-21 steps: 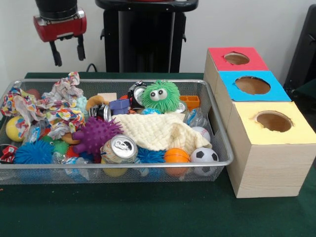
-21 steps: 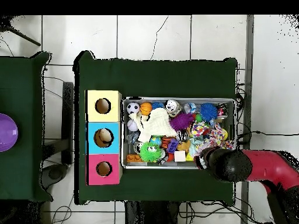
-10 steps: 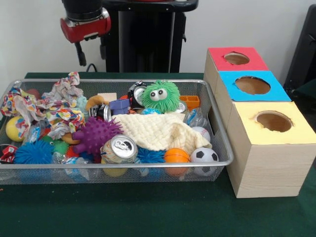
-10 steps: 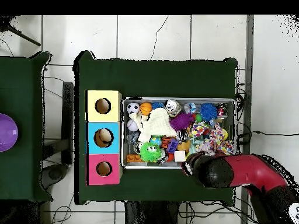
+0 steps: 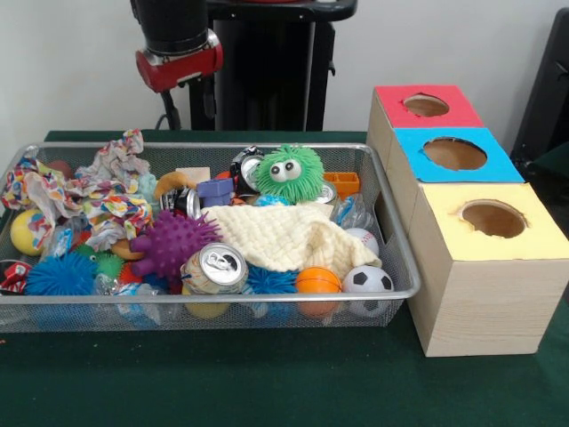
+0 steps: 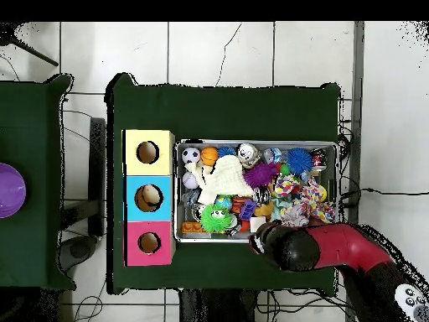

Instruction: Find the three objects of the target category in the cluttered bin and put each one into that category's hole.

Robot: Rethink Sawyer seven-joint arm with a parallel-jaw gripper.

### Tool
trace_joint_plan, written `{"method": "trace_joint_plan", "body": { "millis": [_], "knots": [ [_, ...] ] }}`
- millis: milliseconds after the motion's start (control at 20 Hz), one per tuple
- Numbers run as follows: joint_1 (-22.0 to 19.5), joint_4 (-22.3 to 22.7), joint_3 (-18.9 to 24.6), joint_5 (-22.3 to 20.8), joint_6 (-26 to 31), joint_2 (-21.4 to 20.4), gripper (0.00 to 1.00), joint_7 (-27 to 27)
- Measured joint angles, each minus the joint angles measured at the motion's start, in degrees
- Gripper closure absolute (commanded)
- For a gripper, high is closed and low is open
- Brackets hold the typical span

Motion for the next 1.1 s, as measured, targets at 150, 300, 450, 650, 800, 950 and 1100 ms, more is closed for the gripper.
{"method": "trace_joint_plan", "body": {
  "millis": [150, 300, 450, 650, 800, 950, 1100],
  "knots": [
    [0.5, 0.0, -0.6, 0.0, -1.0, 1.3, 0.00, 0.0],
    [0.8, 0.0, -1.1, 0.0, -1.4, 2.1, 0.00, 0.0],
    [1.4, 0.0, -1.9, 0.0, -1.5, 2.8, 0.00, 0.0],
    [2.5, -0.4, -2.8, 0.0, -1.5, 3.2, 0.00, 0.0],
    [3.5, -0.6, -3.6, 0.0, -1.5, 3.2, 0.00, 0.0],
    [4.5, -0.7, -4.1, 0.1, -1.5, 2.9, 0.00, 0.0],
    [5.0, -0.7, -4.3, 0.3, -1.5, 2.7, 0.00, 0.0]
  ]
}}
